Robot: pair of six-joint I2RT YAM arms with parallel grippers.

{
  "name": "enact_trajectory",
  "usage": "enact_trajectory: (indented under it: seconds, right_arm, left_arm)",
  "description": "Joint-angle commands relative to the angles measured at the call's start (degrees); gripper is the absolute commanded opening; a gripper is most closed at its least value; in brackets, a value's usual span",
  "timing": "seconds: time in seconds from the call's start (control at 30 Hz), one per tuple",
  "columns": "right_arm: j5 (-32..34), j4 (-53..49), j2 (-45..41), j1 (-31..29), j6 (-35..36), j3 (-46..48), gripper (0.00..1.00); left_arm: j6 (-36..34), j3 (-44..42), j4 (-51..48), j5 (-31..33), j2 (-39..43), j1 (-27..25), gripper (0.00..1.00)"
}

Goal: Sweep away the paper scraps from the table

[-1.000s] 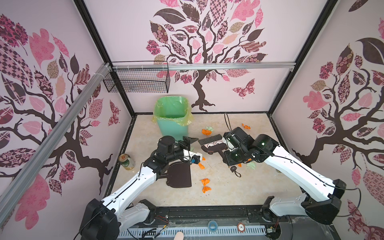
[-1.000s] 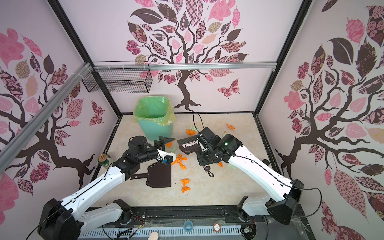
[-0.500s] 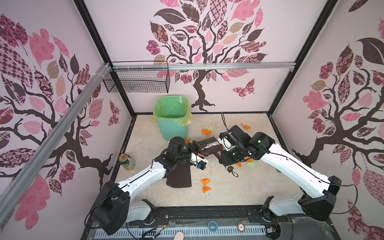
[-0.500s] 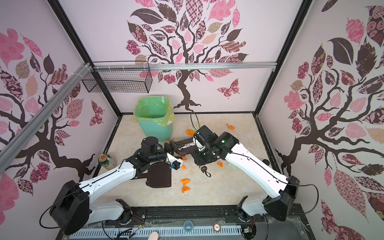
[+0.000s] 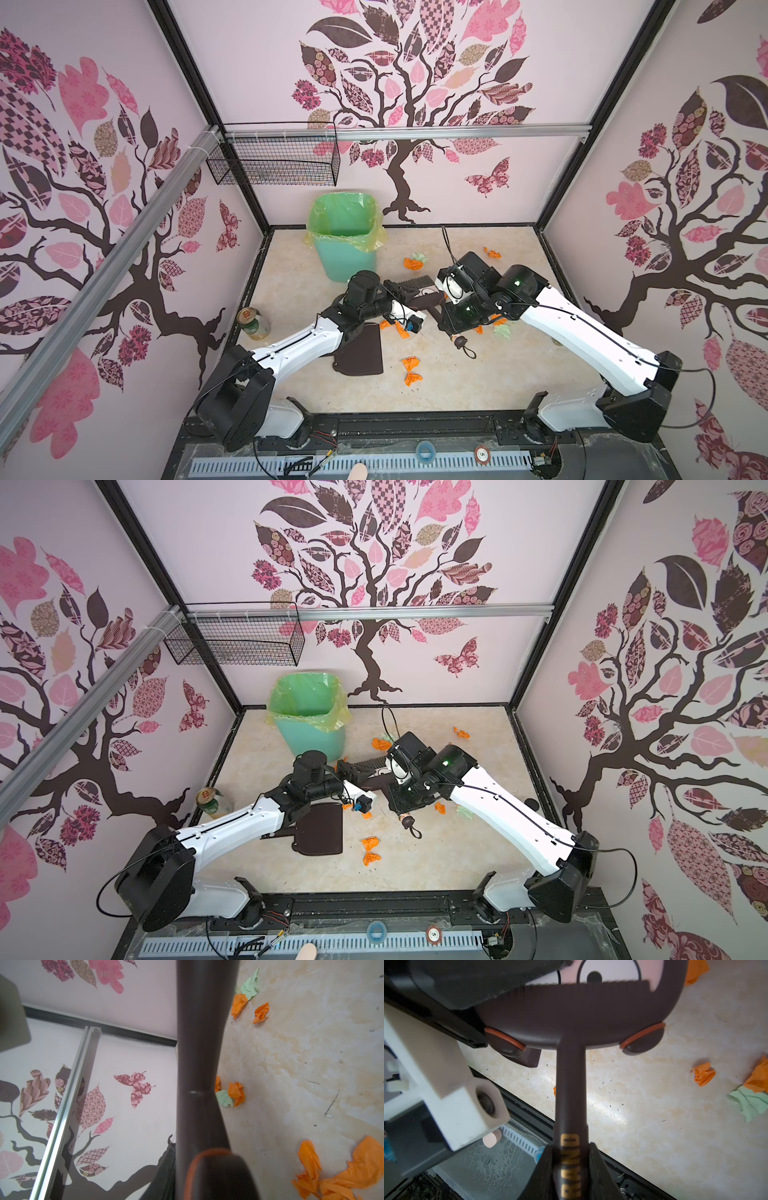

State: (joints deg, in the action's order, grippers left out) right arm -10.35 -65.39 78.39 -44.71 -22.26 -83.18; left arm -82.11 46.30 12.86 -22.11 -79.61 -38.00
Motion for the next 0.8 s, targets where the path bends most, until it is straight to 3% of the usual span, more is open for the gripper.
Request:
enact_trajectory:
  seconds: [0.0,0.13,0.17,0.23,0.33,0.5,0.6,0.63,0.77]
  right_arm:
    - [-1.9,1.1,-0.7,-0.6,2.0,0.0,0.07]
    - [-1.6,2.6,-1.2,-0.6,1.7,1.5,0.11]
    - [-1.6,3.3,-1.6,-0.6,1.6,1.8,0.18]
    - [-0.8,5.7,-3.1,-0.6,1.1,2.5,0.47]
    - [3.0,9.2,-6.7,-0.6,-0.5,2.8,0.70]
    - [8.7,14.3,-13.4,-0.3,-6.1,3.0,0.75]
    - [11.4,16.2,-16.8,-0.3,-8.2,3.3,0.74]
    - [12.3,16.5,-17.9,-0.3,-7.2,3.2,0.74]
    - [15.4,16.4,-22.6,-0.3,5.4,3.6,0.72]
  left_arm:
    - [2.5,2.5,2.3,1.4,0.3,-1.5,0.00]
    - [3.0,1.5,1.1,2.0,1.2,-2.0,0.00]
    - [3.4,1.7,0.1,2.4,1.3,-2.0,0.00]
    - [5.0,2.3,-2.6,3.5,1.6,-2.0,0.00]
    - [8.1,2.9,-6.5,5.7,2.1,-2.0,0.00]
    - [11.9,0.2,0.9,12.2,1.9,-2.0,0.00]
    - [13.5,2.2,-2.4,17.0,1.2,-1.9,0.00]
    - [14.5,3.7,-7.3,17.0,1.5,-1.5,0.00]
    - [13.0,17.4,-42.0,1.9,2.0,4.0,0.00]
